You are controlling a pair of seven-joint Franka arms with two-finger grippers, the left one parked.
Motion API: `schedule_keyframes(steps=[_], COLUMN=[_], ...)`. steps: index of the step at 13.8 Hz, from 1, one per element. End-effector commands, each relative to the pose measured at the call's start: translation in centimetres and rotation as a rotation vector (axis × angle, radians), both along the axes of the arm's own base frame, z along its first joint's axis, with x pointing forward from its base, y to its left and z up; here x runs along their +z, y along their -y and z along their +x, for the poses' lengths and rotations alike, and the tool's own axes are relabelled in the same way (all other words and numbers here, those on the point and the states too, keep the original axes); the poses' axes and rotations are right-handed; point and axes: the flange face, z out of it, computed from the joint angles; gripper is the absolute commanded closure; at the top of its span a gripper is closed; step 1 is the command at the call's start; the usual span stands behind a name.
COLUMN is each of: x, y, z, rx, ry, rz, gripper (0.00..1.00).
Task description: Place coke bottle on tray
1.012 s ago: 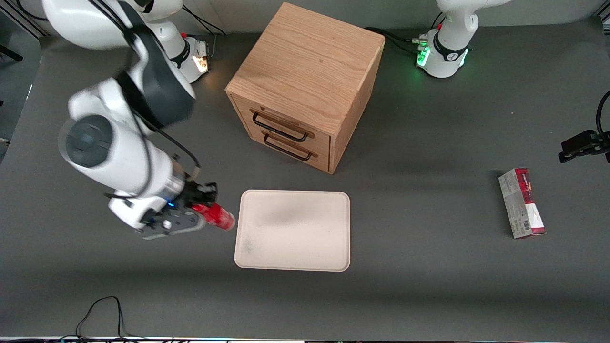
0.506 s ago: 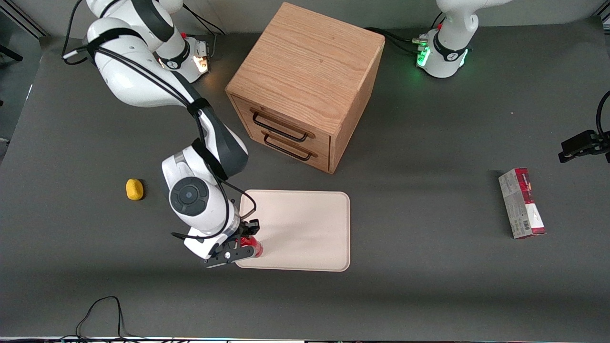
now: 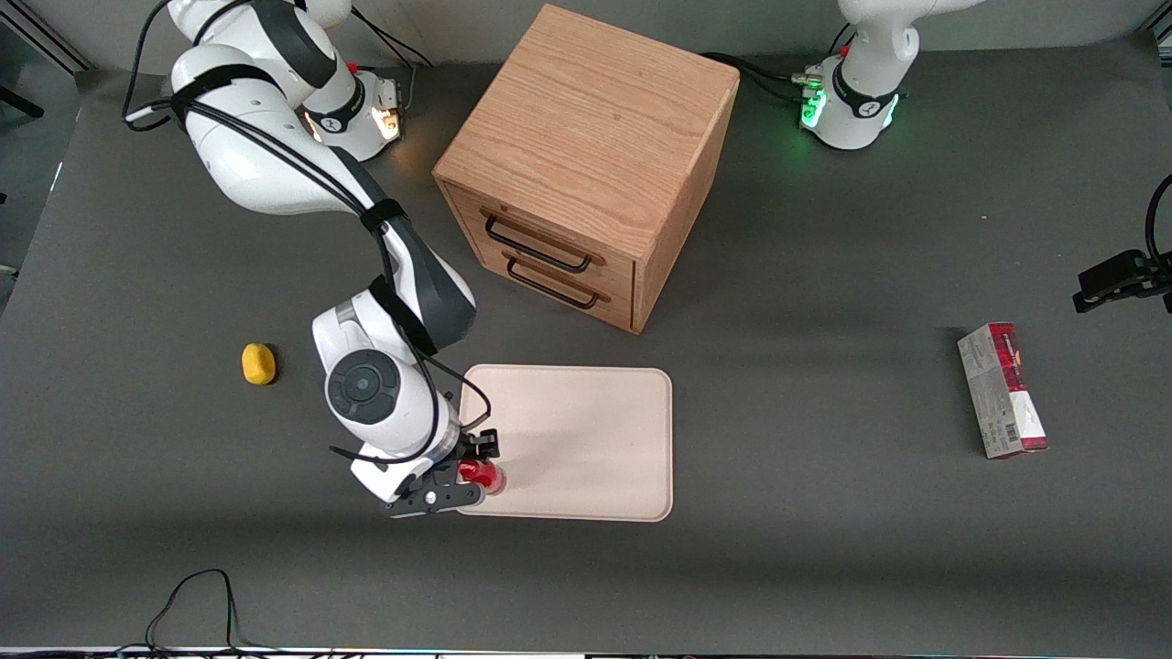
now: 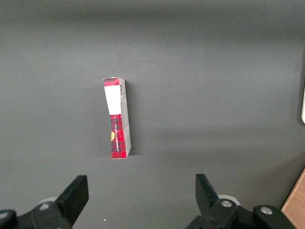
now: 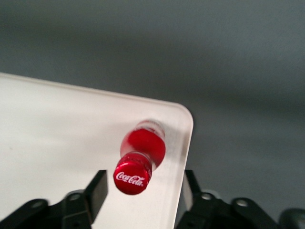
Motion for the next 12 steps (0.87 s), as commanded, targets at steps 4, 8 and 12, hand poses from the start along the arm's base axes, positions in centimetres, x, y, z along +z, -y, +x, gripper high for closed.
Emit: schedule_keyframes(steps=[4,8,12], x=[13.0,15.6,18.8], y=[11.3,21.3,27.4], z=[-3.9,-10.3,-17.8], rx=[-0.137,-0.227,-0.26], ry=[-0.05,-0.085,-0.05], rz=[0.079,0.071,0.033], gripper=[0.0,0.0,0.0])
